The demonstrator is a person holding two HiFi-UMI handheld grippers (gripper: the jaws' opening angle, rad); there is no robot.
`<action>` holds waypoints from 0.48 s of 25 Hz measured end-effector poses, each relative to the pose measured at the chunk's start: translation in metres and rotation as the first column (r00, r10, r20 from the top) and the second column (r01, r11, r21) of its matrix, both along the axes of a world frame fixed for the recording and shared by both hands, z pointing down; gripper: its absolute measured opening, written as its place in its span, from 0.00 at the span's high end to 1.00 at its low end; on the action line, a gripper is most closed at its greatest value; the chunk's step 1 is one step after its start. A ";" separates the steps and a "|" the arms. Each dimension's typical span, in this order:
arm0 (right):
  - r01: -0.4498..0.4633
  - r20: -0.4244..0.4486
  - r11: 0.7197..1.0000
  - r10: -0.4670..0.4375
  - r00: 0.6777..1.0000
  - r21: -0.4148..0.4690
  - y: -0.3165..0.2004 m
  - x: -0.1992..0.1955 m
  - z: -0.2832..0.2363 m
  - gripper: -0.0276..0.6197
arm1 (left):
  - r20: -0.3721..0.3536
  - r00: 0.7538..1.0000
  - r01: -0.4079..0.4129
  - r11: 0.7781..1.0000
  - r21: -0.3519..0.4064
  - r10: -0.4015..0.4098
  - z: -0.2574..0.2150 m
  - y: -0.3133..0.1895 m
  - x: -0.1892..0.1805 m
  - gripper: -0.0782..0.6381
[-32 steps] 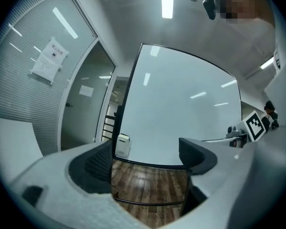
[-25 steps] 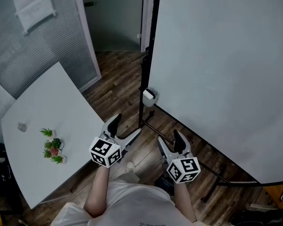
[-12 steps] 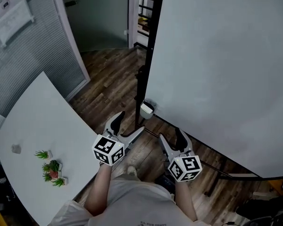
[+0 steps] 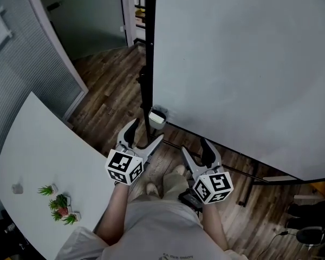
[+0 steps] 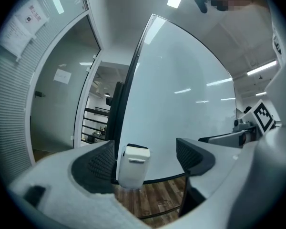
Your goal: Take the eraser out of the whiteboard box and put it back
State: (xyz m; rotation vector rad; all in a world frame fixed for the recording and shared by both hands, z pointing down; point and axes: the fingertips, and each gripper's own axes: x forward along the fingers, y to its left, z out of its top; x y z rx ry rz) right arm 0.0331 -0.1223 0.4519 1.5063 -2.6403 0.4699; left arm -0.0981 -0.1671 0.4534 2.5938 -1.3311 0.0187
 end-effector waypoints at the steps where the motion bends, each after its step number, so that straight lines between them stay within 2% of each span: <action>1: 0.002 -0.001 1.000 -0.002 1.000 -0.002 0.000 0.000 0.001 0.48 | 0.003 1.000 0.007 1.000 0.000 -0.007 0.001 -0.001 0.000 0.34; 12: 0.007 -0.002 1.000 -0.007 1.000 -0.006 -0.009 0.005 0.006 0.48 | 0.052 0.998 0.026 0.999 0.019 -0.027 0.005 -0.013 0.002 0.34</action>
